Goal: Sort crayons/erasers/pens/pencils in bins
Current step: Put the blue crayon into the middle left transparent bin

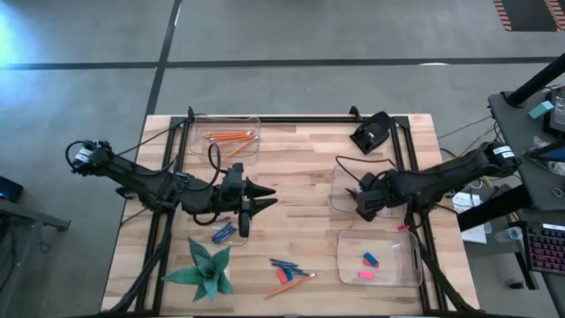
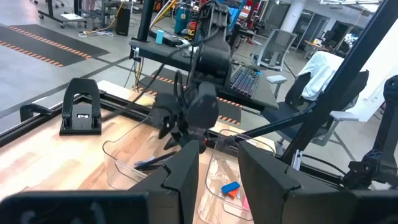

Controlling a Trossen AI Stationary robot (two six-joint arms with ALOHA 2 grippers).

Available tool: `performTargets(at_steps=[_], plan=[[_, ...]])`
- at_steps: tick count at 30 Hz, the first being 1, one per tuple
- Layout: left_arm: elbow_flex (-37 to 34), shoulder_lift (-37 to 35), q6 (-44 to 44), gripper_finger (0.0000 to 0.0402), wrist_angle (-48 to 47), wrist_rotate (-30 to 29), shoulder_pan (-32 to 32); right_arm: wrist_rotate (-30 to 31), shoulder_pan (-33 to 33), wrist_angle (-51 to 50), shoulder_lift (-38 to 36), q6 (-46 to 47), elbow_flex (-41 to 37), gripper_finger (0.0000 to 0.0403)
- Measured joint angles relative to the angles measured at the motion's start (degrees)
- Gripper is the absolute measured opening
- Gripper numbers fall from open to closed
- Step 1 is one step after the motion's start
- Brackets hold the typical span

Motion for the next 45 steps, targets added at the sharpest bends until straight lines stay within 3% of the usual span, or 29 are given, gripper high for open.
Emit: performTargets(at_steps=[4, 9, 13, 19, 26, 31, 41, 45], plan=[[-0.02, 0.0, -0.13, 0.0099, 0.0, 0.02, -0.02, 2.15, 0.06, 0.94, 0.05, -0.19, 6.94, 0.0158], [-0.04, 0.0, -0.15, 0.0099, 0.0, 0.05, -0.02, 2.21, 1.81, 12.97, 3.11, -5.28, 13.53, 0.0153], [-0.07, 0.0, -0.41, 0.0099, -0.02, 1.23, -0.06, 2.06, 4.74, 21.24, 9.78, -10.89, 18.74, 0.0153], [-0.33, 0.0, -0.55, 0.0099, -0.02, 5.88, -0.1, 1.74, 8.74, 21.64, 23.16, -16.32, 29.52, 0.0153], [-2.45, 1.76, -0.6, 0.0099, -0.44, 21.98, -1.39, 1.97, 12.94, 6.34, 33.25, -16.91, 41.81, 0.0153], [-4.8, 6.11, -0.63, 0.0099, -1.02, 22.86, -2.74, 3.33, 15.53, -3.72, 34.47, -11.02, 45.33, 0.0153], [-4.94, 18.5, -0.46, 0.0099, -1.76, 25.51, -3.32, 3.64, 21.11, -4.87, 31.87, -0.03, 44.86, 0.0153], [-4.94, 22.89, 3.78, 0.0099, -1.69, 25.85, -3.94, 3.63, 22.44, -4.87, 31.87, 1.1, 44.85, 0.0153]])
